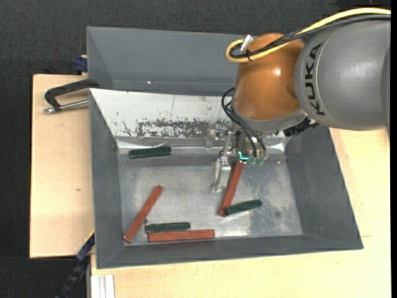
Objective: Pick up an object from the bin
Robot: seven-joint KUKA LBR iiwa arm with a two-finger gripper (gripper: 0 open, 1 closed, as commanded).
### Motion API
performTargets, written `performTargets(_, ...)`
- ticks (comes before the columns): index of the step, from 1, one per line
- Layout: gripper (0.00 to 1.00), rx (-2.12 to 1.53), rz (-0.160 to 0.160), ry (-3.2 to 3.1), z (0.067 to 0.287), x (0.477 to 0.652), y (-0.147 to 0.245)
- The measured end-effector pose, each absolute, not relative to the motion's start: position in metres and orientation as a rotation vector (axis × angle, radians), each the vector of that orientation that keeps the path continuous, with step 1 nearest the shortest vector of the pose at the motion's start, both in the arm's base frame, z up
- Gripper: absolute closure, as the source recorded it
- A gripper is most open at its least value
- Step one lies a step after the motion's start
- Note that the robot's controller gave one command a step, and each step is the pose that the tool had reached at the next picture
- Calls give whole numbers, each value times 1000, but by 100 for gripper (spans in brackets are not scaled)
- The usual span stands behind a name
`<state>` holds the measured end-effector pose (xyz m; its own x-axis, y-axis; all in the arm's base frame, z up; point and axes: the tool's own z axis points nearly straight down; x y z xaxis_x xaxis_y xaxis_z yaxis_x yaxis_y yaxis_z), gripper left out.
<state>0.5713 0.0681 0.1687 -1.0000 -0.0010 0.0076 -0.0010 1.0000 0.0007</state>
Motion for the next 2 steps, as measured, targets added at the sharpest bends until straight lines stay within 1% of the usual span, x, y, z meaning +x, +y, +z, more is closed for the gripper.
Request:
performTargets(1, 0, -1, -2, -3142, 173, 573, 68)
performTargets(2, 0, -8, -6, -3152, 134, 544, 42)
